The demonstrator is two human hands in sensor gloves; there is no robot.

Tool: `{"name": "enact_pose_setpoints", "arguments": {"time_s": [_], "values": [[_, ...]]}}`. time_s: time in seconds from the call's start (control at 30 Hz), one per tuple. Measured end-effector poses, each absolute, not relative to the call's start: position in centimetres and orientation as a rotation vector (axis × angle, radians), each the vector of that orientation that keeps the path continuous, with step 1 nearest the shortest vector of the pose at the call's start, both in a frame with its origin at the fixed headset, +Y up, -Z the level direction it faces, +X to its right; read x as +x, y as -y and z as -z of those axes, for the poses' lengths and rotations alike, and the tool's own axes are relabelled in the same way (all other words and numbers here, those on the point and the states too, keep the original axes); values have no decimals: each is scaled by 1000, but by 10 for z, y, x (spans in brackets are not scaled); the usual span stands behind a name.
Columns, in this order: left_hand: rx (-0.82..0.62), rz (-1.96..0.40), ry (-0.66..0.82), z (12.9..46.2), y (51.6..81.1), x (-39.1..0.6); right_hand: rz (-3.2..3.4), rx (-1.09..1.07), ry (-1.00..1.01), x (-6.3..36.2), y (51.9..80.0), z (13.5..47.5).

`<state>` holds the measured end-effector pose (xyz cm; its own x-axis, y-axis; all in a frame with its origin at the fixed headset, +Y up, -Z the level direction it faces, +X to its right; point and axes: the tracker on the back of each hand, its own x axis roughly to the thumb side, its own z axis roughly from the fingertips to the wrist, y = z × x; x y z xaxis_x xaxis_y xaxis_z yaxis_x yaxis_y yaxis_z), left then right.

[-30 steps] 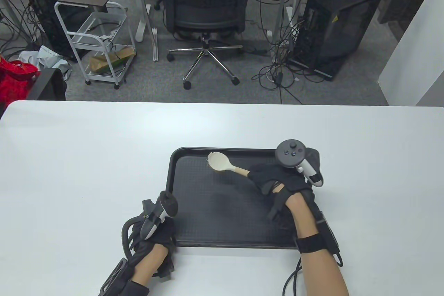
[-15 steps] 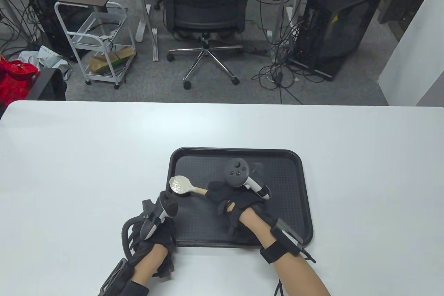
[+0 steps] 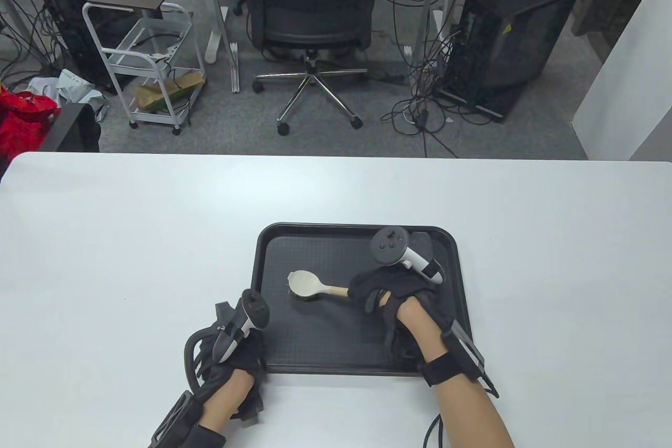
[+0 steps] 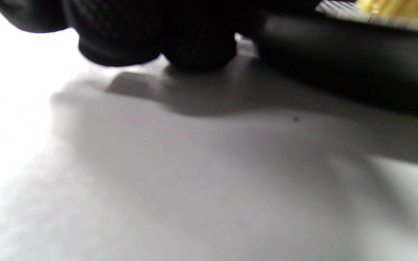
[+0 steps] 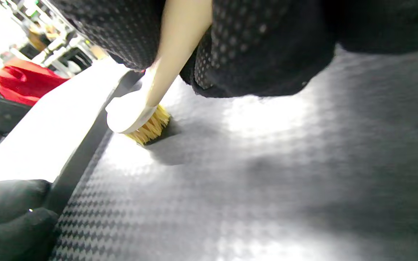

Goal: Scrub the tray with pot brush

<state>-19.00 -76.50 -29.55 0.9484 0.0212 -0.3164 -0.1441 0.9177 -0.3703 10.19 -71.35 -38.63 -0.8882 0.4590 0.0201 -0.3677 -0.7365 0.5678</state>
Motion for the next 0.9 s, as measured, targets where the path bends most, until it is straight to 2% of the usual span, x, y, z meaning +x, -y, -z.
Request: {"name": "enact_pose_setpoints", "arguments": {"time_s": [0.23, 0.63, 0.9], "values": [[-400, -82, -313, 295, 765, -190, -2592, 71, -796, 155, 701, 389], [-399, -77, -314, 295, 765, -189, -2471, -209, -721, 256, 697, 384], [-399, -76, -315, 295, 765, -189, -2412, -338, -675, 297, 697, 375]]}}
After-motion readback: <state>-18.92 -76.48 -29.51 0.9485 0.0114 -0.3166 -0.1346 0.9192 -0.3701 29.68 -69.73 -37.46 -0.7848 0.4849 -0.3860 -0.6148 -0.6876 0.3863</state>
